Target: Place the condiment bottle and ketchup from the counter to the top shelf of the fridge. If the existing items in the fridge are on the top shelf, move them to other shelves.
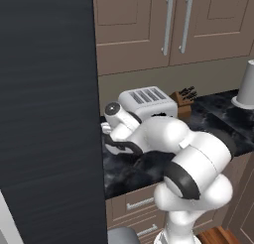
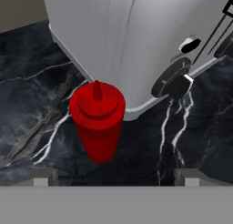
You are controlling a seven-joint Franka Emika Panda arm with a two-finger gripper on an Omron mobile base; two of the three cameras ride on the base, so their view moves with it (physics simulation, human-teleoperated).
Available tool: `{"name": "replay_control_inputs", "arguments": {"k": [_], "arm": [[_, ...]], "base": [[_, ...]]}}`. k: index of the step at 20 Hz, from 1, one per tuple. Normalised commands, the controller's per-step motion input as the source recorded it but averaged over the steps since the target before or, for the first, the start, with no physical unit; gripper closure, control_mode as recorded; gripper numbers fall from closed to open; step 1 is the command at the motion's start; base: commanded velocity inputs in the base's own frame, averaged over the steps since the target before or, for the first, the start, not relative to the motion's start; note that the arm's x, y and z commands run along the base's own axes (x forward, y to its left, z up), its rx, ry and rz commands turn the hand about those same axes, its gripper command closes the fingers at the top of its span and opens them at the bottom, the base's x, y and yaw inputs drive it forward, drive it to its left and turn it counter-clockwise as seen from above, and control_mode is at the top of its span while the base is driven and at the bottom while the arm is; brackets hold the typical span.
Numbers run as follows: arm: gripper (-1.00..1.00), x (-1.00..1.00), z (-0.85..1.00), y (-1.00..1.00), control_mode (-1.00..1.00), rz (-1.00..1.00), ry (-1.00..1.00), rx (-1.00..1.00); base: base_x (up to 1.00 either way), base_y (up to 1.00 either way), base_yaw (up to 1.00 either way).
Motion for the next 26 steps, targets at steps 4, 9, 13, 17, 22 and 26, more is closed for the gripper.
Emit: {"name": "replay_control_inputs", "arguments": {"k": [4, 9, 13, 17, 22, 26], "arm": [[-1.0, 0.34, -0.08, 0.0, -1.0, -0.05, 0.0, -0.02], [-1.0, 0.21, -0.12, 0.0, -1.0, -0.04, 0.0, -0.05], [-1.0, 0.11, -0.11, 0.0, -1.0, -0.03, 0.0, -0.03], [-1.0, 0.04, -0.09, 0.0, -1.0, -0.04, 0.0, 0.0], [-1.0, 0.05, -0.06, 0.0, -1.0, -0.06, 0.0, 0.0], [-1.0, 0.05, -0.06, 0.0, -1.0, -0.06, 0.0, 0.0]], "base": [[0.0, 0.0, 0.0], [0.0, 0.0, 0.0], [0.0, 0.0, 0.0], [0.0, 0.0, 0.0], [0.0, 0.0, 0.0], [0.0, 0.0, 0.0]]}}
